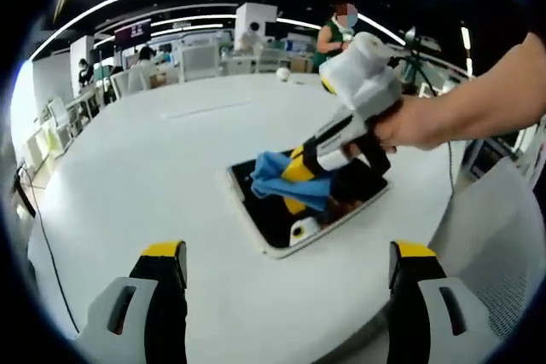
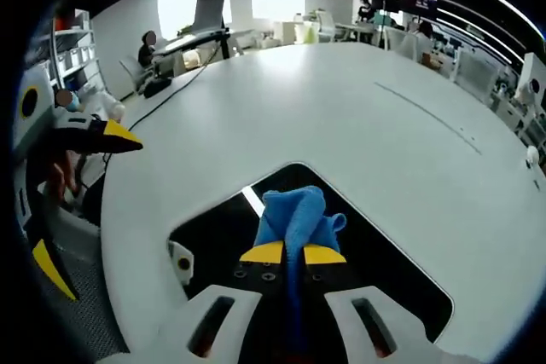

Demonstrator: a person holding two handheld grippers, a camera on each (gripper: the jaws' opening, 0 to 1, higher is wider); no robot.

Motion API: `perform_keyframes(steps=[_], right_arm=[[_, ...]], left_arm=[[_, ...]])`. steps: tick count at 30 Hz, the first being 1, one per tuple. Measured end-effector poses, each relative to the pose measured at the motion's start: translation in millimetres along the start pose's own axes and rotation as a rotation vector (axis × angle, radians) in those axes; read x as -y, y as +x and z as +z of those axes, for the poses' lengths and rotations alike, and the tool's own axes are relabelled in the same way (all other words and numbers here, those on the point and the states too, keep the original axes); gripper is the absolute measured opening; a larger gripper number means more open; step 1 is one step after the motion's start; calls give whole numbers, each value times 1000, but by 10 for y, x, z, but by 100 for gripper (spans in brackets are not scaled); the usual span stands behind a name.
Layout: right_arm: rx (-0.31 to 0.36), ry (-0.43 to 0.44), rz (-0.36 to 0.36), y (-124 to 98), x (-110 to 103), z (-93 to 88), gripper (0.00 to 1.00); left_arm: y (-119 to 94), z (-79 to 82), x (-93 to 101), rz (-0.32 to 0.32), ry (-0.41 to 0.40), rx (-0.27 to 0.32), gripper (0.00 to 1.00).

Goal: Wipe the mirror surface with the cleaning cloth until all visible marks leave the cleaned area.

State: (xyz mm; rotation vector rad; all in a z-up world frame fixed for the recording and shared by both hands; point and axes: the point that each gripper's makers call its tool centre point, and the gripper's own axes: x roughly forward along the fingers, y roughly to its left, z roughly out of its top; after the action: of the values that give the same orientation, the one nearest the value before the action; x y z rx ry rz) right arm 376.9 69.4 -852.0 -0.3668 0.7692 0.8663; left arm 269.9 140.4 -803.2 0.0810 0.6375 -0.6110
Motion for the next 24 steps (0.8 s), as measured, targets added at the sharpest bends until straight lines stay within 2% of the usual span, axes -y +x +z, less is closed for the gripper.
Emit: perform_keyframes(steps=[3, 24], right_arm=[[-2, 4, -3, -19, -46, -23, 1], [-3, -4, 14, -156, -363, -188, 1]], left_arm=[[4, 8, 26, -7, 17, 0, 99], [8, 3, 49, -21, 7, 1, 99]])
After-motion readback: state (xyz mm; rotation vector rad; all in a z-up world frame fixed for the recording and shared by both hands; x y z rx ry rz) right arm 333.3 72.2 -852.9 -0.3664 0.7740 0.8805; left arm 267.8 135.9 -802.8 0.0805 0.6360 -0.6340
